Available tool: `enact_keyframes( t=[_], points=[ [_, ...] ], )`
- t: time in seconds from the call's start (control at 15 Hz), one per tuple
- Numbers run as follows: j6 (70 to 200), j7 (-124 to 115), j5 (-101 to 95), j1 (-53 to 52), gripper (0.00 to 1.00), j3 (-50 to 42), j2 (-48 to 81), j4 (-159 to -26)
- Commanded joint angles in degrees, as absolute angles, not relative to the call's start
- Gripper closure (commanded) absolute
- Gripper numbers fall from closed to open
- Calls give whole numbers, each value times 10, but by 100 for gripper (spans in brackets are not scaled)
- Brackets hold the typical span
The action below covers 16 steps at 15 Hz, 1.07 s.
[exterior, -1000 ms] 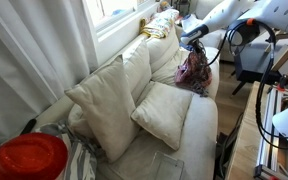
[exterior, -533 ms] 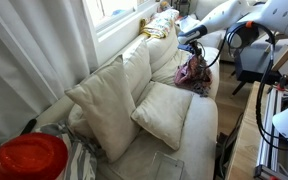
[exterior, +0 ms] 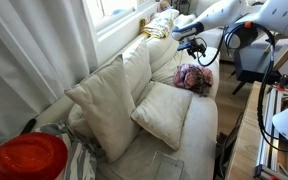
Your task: Move the blanket to the right, pick up the lying pillow on the couch and put it in an upright position
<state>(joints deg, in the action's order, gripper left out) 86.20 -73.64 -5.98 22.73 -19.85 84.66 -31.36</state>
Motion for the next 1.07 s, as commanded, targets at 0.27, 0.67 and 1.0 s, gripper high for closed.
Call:
enact_keyframes(
  t=[0.27, 0.67, 1.0],
  points=[
    [680, -615, -120, 174, 0, -177, 850, -308],
    [664, -614, -124, 161, 0, -172, 857, -285],
    [617, -557, -115, 169, 0, -159, 858, -286]
  ],
)
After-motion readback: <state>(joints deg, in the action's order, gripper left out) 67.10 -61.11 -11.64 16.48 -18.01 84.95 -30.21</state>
